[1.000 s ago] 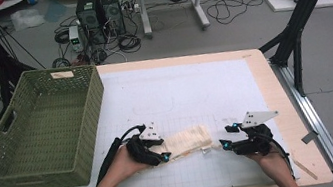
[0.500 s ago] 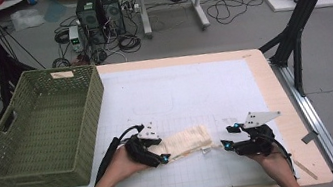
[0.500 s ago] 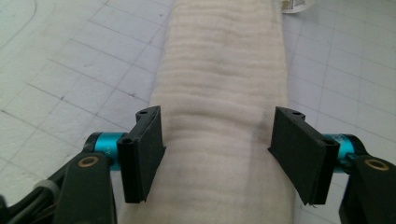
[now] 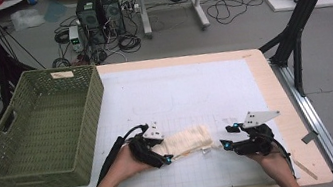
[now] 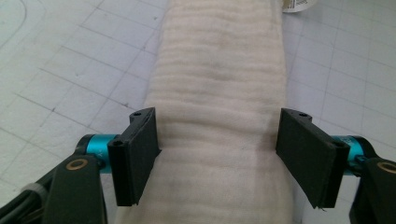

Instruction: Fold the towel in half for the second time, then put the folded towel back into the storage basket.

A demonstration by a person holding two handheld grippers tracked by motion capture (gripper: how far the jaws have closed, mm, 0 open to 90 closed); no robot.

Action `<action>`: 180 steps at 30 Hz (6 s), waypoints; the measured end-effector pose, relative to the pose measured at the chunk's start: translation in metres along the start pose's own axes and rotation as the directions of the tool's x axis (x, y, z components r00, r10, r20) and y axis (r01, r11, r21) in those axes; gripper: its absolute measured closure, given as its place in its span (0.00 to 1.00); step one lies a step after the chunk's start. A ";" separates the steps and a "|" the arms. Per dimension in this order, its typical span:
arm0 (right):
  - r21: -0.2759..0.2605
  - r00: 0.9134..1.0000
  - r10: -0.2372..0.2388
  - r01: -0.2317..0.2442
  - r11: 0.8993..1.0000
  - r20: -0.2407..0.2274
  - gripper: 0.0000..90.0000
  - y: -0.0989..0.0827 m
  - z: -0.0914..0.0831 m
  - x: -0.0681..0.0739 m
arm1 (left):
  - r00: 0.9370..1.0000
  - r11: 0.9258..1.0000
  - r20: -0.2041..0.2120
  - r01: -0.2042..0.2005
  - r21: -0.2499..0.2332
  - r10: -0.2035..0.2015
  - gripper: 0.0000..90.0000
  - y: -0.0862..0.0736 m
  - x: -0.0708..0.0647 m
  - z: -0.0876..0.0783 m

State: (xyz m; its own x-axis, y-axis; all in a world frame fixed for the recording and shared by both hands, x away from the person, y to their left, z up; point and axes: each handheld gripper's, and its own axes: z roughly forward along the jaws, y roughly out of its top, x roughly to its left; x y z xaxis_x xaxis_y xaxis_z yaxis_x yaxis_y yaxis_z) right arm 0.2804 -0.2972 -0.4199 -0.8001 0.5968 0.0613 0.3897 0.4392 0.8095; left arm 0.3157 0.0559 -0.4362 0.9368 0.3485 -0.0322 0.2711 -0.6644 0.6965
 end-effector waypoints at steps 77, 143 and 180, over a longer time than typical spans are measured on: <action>-0.082 0.997 0.062 -0.059 0.995 0.037 0.45 0.001 -0.012 -0.014 | 0.993 0.991 -0.115 -0.003 -0.131 -0.012 0.89 -0.003 0.002 -0.021; -0.114 0.996 0.078 -0.074 0.991 0.036 0.26 0.002 -0.013 -0.011 | 0.977 0.956 -0.195 0.026 -0.292 -0.086 0.88 -0.002 0.009 -0.076; -0.112 0.997 0.067 -0.061 0.992 0.046 0.20 -0.001 -0.012 -0.008 | 0.972 0.911 -0.193 0.043 -0.410 -0.133 0.88 0.001 0.014 -0.138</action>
State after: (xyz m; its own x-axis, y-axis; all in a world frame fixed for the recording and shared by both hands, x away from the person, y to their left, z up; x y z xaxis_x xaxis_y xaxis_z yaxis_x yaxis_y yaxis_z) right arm 0.2806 -0.3104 -0.4143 -0.7504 0.6550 0.0883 0.3846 0.3241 0.8643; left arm 0.2984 0.1512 -0.3366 0.8319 0.5547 0.0149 0.1964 -0.3194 0.9271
